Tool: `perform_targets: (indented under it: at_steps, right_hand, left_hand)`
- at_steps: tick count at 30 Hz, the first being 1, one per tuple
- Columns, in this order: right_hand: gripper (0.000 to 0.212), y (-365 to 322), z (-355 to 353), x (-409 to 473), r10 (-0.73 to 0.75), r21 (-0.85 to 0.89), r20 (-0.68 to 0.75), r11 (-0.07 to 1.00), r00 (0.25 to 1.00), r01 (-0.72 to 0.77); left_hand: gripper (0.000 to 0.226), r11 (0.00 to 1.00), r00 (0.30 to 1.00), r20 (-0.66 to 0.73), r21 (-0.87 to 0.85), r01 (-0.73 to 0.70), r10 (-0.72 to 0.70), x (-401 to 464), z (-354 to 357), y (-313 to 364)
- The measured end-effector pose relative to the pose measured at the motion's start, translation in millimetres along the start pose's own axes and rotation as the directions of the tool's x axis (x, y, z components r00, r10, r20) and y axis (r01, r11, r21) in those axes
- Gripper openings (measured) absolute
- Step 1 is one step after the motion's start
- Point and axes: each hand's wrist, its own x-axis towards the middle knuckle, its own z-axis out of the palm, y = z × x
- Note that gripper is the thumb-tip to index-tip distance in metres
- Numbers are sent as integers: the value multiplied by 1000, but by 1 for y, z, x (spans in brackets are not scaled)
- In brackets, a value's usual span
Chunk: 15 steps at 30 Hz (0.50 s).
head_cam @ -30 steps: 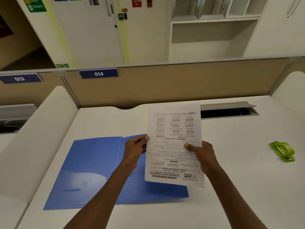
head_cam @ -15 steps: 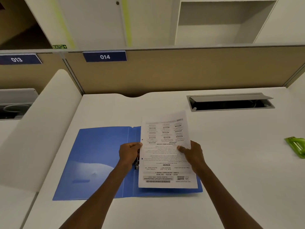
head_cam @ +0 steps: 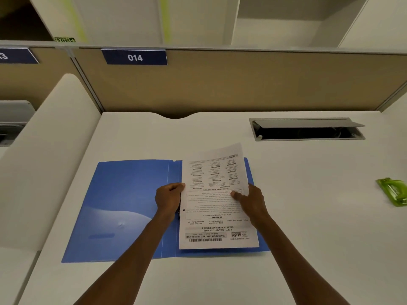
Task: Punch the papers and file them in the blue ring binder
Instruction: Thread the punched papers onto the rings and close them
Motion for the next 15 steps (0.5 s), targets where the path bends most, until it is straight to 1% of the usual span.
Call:
perform_targets:
  at_steps: [5, 11, 15]
  right_hand:
    - [28, 0, 3, 3, 20, 1, -13, 1000, 1000, -20]
    - [32, 0, 2, 6, 59, -17, -25, 998, 998, -60]
    - [33, -1, 2, 7, 81, -32, -34, 996, 996, -82]
  left_hand:
    - [13, 998, 998, -36, -28, 52, -53, 4, 3, 0]
    - [16, 997, 995, -64, -34, 71, -73, 6, 10, -1]
    - [15, 996, 996, -38, -34, 82, -83, 5, 11, -3]
